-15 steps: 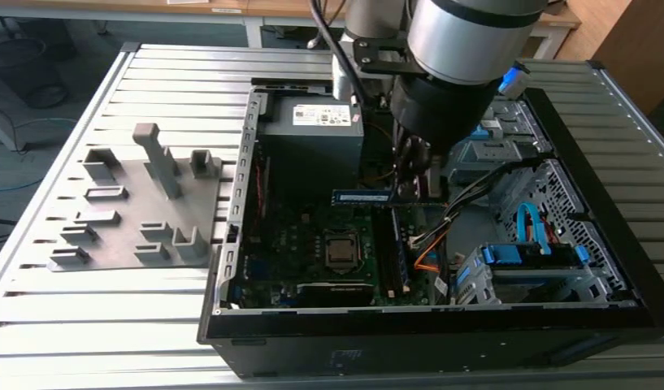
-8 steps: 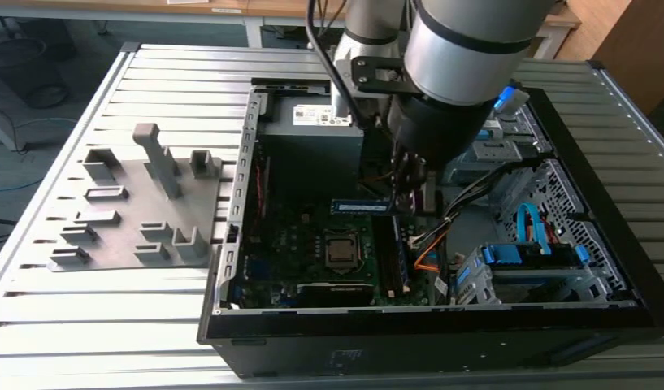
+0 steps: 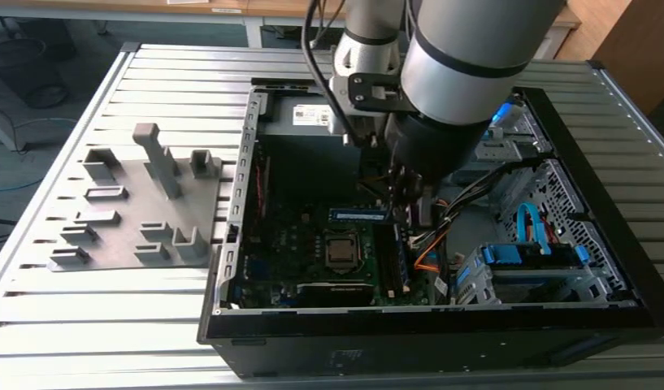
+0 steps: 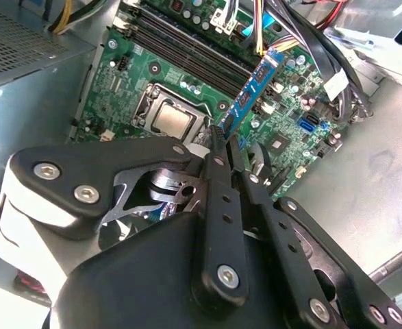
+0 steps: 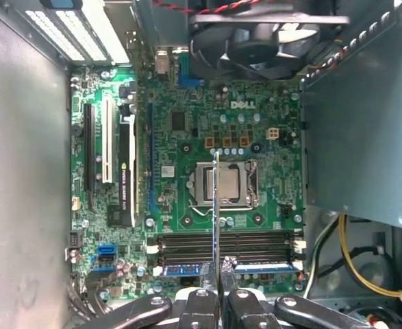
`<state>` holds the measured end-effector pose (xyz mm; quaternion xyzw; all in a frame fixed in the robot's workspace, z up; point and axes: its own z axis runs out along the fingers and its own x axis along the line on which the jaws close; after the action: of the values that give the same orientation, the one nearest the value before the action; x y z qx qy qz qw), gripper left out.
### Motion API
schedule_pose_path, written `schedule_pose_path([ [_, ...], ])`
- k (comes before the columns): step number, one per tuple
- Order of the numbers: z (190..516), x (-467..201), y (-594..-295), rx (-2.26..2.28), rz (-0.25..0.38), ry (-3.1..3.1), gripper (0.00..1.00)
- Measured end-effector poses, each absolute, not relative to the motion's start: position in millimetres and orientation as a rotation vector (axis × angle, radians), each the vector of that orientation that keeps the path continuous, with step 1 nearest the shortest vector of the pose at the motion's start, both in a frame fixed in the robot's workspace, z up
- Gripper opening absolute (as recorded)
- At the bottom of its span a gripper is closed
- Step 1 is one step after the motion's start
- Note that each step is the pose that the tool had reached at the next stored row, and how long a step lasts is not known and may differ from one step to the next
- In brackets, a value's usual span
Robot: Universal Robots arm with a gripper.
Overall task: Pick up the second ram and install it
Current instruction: 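Pick up the second ram and move it above second insertion slot, then insert the second ram into the second slot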
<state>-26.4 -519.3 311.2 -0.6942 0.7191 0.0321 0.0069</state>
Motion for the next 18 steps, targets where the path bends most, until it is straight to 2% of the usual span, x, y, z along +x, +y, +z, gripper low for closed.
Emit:
schedule_pose_path([
  [18, 305.0, -26.4, -520.3, -2.167, 0.106, 2.247, 0.14],
])
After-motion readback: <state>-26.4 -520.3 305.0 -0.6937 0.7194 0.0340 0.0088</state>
